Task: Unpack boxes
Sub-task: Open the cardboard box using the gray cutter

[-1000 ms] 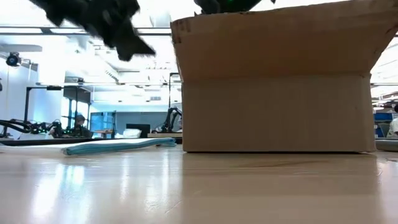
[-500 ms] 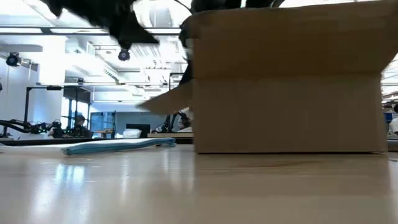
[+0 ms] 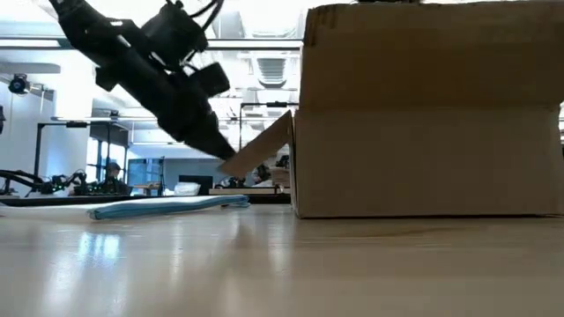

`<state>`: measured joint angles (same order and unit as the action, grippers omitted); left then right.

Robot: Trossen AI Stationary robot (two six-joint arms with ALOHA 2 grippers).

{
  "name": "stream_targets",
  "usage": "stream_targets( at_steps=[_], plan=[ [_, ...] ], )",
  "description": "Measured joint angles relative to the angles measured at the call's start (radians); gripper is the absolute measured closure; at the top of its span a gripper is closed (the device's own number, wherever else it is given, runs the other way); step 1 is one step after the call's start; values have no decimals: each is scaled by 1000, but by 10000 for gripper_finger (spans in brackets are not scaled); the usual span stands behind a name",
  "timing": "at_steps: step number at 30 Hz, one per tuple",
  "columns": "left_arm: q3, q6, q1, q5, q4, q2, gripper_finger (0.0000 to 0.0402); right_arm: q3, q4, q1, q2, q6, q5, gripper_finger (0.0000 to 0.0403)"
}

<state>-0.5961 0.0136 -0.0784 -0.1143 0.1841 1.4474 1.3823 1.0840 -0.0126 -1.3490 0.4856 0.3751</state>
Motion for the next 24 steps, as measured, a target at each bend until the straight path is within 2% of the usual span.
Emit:
stream_targets(
  at_steps=[3, 7, 11, 13, 16, 21, 24],
  plan=[
    [0, 6, 0, 0, 11, 16, 402, -10, 195, -19, 50, 137, 71, 403],
    [1, 7, 0, 0, 58, 22, 402, -52, 313, -51, 87, 227, 84, 403],
    [1, 6, 0, 0, 87, 20, 402, -136, 341, -90, 97, 270, -4, 403],
    [1, 6, 0, 0, 86, 19, 402, -185, 338, -93, 96, 282, -15, 403],
    [1, 2, 0, 1, 84, 15, 402, -242, 241, -93, 91, 279, -55, 403],
    [-14, -18, 0, 12, 74, -42, 402, -314, -32, -92, 45, 166, -266, 403],
    [-53, -68, 0, 27, 81, -81, 402, -331, -141, -93, -6, 129, -310, 403]
  ],
)
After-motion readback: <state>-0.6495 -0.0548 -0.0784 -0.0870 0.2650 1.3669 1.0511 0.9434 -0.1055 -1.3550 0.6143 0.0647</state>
